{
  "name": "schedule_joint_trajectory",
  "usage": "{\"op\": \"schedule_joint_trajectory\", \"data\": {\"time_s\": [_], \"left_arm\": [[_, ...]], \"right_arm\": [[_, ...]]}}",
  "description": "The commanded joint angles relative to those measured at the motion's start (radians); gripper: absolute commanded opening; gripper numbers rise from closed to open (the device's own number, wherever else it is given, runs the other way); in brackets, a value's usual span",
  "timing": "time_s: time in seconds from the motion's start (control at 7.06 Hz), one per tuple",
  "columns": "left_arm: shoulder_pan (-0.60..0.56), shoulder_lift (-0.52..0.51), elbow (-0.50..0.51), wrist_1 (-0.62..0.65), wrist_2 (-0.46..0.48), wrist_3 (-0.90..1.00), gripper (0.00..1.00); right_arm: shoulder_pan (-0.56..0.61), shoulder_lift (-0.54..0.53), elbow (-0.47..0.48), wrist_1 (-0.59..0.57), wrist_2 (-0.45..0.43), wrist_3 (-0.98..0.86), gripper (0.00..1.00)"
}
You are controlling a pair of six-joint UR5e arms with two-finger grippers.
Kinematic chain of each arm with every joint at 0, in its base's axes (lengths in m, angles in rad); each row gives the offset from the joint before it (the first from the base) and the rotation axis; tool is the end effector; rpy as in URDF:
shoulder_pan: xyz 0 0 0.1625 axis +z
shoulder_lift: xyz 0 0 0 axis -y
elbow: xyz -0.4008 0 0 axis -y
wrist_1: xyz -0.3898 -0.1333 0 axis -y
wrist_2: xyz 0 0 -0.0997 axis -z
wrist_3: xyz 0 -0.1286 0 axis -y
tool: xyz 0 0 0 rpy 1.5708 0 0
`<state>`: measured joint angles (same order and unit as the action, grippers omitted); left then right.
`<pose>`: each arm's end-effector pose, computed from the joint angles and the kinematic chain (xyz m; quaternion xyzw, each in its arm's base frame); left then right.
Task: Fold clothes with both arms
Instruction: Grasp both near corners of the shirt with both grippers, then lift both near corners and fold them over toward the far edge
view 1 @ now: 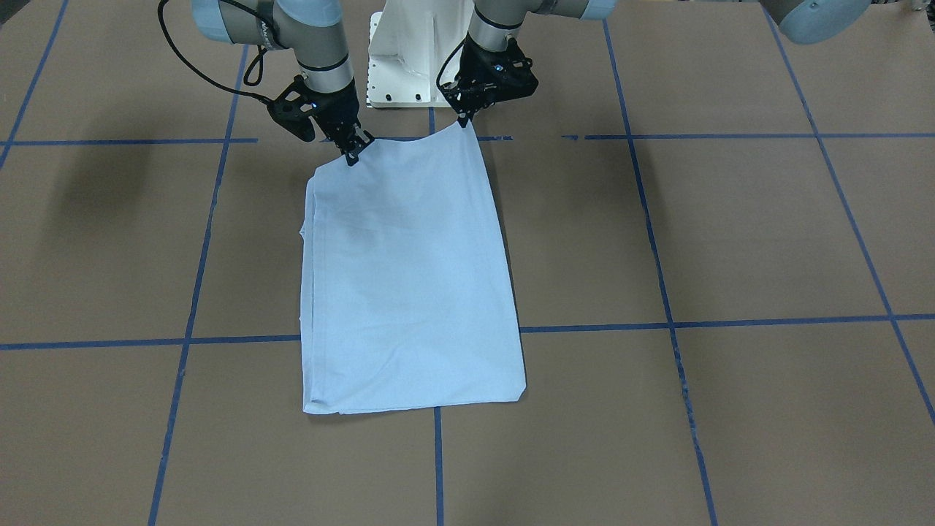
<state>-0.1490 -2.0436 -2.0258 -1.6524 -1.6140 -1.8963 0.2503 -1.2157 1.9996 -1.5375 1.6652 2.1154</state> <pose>0.5527 -0.2121 0.1914 -0.0614 0.4799 -0.1955 0.8531 -0.5290 -0.2603 0.2780 -0.1010 -0.3862 0.3375 0.8525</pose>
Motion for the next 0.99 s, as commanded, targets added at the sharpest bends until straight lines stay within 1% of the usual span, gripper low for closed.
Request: {"op": "schedule_joint_trajectory", "data": {"time_s": [0.0,0.14,0.28,0.43,0.57,0.85], "left_arm": [[0.072,0.005,-0.153,0.133,0.0,-0.003,0.0],[0.098,0.005,-0.201,0.166,0.002,-0.007,0.0],[0.101,0.008,-0.227,0.178,0.002,-0.007,0.0],[0.101,0.011,-0.223,0.178,0.0,-0.004,0.0],[0.085,0.008,-0.212,0.177,0.0,-0.001,0.0],[0.021,0.003,-0.192,0.177,0.0,0.0,0.0]], "right_arm": [[-0.051,-0.014,0.077,-0.003,0.019,-0.009,0.0],[-0.08,-0.045,0.135,-0.004,0.06,-0.009,0.0],[-0.083,-0.045,0.155,-0.009,0.105,-0.008,0.0],[-0.077,-0.044,0.145,-0.009,0.103,-0.012,0.0],[-0.045,-0.036,0.127,-0.009,0.102,-0.053,0.0],[0.032,-0.03,0.111,-0.004,0.108,-0.083,0.0]]}}
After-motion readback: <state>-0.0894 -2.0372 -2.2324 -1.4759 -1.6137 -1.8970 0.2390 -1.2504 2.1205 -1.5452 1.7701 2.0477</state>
